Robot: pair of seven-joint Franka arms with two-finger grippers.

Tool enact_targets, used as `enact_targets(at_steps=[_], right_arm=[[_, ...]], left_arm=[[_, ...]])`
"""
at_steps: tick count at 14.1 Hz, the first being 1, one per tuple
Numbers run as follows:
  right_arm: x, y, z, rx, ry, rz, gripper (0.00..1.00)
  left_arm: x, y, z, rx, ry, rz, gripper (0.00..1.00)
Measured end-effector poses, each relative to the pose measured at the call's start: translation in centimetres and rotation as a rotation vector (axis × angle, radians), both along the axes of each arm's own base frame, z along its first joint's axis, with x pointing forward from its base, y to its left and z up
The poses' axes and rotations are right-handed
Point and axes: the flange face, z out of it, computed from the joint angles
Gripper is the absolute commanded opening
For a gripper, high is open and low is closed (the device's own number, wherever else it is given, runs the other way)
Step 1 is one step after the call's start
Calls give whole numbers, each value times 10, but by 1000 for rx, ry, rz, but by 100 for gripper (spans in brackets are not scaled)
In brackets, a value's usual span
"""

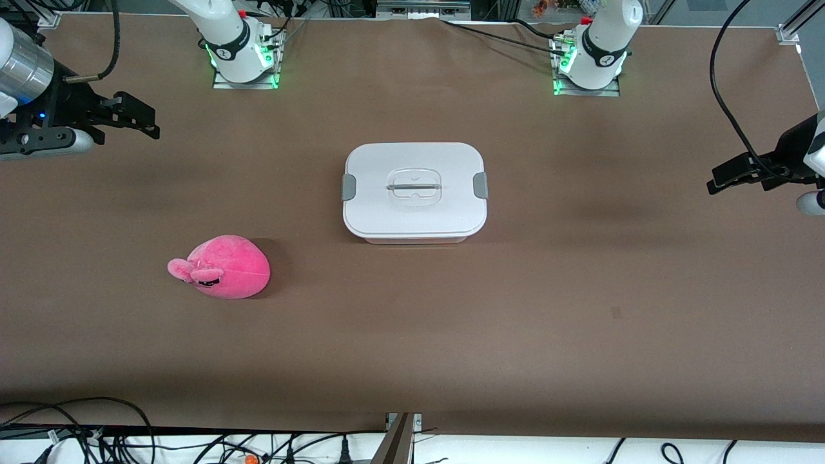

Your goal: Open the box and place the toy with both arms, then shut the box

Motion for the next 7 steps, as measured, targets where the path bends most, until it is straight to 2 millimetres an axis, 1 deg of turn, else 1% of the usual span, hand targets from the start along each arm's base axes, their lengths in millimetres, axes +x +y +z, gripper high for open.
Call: enact_targets(at_steps=[7], right_arm=[[-2, -9, -2, -17, 4, 1, 100]], left_arm=[[0, 0, 0, 0, 1, 0, 100]])
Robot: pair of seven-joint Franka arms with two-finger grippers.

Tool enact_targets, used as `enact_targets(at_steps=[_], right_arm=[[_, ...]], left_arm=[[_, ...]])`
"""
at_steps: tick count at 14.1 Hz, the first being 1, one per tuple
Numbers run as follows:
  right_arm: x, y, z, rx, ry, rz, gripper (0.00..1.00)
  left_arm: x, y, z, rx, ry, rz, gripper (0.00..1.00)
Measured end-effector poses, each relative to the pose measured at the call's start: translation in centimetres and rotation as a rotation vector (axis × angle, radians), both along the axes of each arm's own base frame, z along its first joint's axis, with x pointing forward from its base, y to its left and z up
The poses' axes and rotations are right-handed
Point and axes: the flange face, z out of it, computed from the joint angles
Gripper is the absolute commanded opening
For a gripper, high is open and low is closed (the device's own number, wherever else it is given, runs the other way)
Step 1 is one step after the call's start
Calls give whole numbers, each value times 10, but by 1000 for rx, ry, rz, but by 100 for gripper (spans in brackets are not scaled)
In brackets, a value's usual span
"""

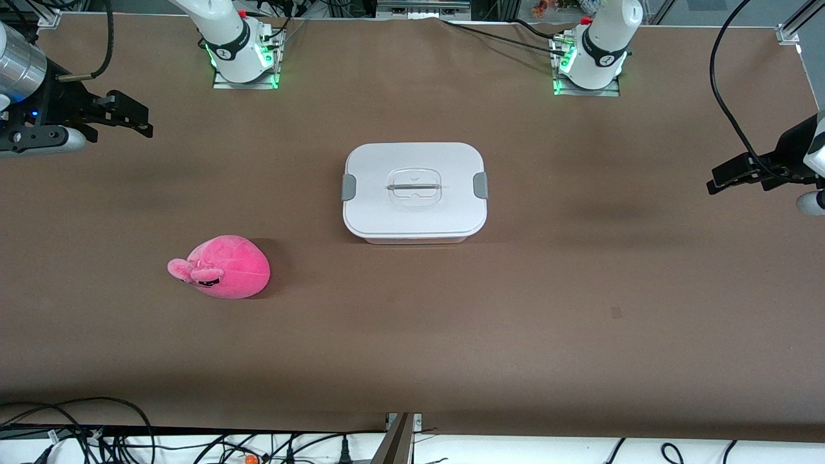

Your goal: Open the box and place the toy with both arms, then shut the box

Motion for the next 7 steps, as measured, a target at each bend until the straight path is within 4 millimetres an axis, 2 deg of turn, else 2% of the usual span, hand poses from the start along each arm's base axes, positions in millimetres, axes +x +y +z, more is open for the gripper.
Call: enact_targets(at_steps=[4, 7], right_arm=[[1, -3, -3, -21, 8, 30, 100], [1, -4, -4, -31, 9, 53, 100]], left_arm=[[2, -11, -5, -1, 9, -19, 100], [7, -48, -20, -3, 39, -82, 100]])
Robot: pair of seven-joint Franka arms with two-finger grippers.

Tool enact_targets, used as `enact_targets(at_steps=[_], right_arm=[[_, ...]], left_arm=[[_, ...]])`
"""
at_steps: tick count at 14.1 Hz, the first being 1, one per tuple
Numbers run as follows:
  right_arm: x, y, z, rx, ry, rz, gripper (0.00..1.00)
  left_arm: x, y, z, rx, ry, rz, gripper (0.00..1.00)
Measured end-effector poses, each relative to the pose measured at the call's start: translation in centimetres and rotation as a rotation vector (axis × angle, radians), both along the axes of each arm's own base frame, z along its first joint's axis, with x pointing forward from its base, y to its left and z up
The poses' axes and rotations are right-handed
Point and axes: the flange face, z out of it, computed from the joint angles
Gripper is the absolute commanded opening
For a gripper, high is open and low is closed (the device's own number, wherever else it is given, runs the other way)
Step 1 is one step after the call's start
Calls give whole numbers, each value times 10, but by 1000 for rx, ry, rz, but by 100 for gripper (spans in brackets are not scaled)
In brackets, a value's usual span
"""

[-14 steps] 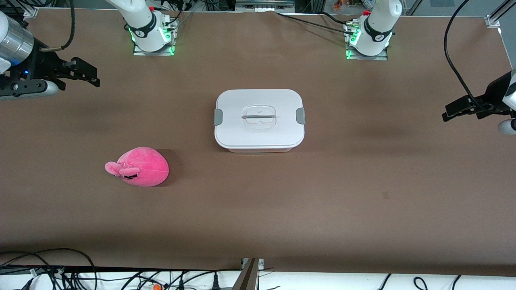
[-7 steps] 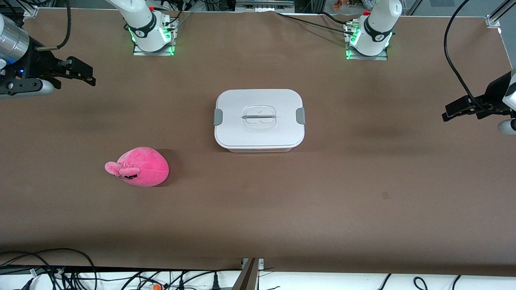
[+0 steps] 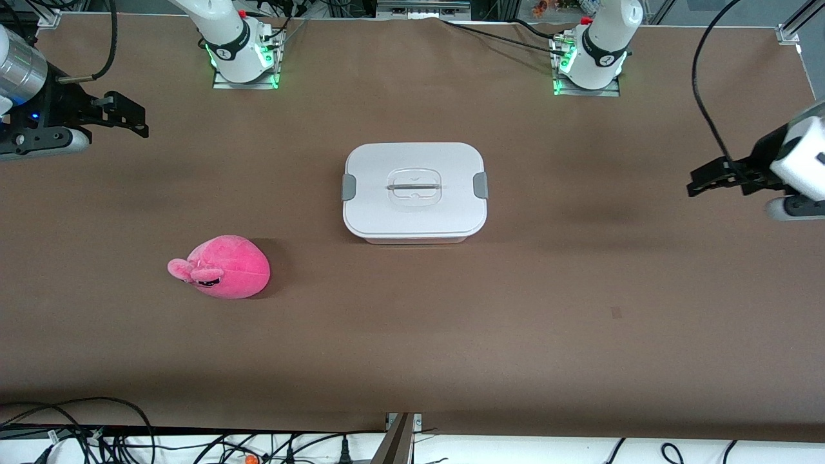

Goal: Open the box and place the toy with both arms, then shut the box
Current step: 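Reach the left gripper to the lid handle and grasp it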

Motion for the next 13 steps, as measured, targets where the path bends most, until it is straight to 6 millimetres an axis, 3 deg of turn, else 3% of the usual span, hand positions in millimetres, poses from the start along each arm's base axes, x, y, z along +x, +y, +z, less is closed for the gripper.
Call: enact_targets(at_steps=[2, 5, 8, 10, 13], right_arm=[[0, 1, 3, -7, -7, 7, 100], [0, -1, 6, -11, -15, 6, 100], [1, -2, 6, -11, -15, 3, 100], [1, -3, 5, -11, -12, 2, 100], [1, -4, 2, -11, -6, -1, 100]], left_arm=[[-2, -47, -12, 1, 33, -79, 100], [-16, -148, -34, 6, 74, -247, 100], [-56, -252, -41, 14, 84, -428, 100], [-85, -304, -41, 16, 83, -526, 100], [-114, -381, -66, 7, 71, -663, 100]])
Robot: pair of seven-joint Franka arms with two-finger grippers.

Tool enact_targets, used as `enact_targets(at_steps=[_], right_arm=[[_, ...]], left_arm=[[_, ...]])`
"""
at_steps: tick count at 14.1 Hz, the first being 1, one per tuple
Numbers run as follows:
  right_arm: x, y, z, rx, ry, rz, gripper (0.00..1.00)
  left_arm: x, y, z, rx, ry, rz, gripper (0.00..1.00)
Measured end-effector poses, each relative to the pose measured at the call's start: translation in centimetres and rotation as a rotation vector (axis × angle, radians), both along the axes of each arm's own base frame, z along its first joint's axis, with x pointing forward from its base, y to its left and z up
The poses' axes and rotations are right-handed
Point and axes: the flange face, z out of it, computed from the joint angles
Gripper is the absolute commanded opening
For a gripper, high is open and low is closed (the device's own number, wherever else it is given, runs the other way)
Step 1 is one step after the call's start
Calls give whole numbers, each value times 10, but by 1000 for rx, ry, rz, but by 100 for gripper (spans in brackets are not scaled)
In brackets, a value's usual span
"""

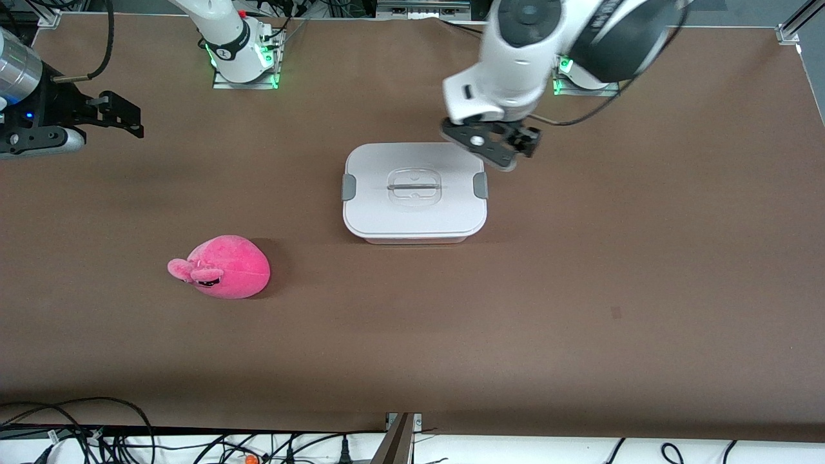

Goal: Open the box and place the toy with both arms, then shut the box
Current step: 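Reach the left gripper to the lid handle and grasp it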

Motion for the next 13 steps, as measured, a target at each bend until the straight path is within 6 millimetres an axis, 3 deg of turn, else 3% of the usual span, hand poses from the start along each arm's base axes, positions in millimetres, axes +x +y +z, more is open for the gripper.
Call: enact_targets(at_steps=[2, 4, 8, 13], right_arm=[[0, 0, 0, 0, 0, -1, 100], [1, -1, -1, -1, 1, -2, 100], [3, -2, -5, -2, 8, -5, 100], [4, -11, -6, -2, 11, -21, 100]], left_arm=[[-10, -50, -30, -21, -1, -116, 100], [-8, -82, -63, -61, -11, -260, 100], [20, -83, -98, -125, -41, -565, 100], [31, -94, -137, -135, -76, -720, 100]])
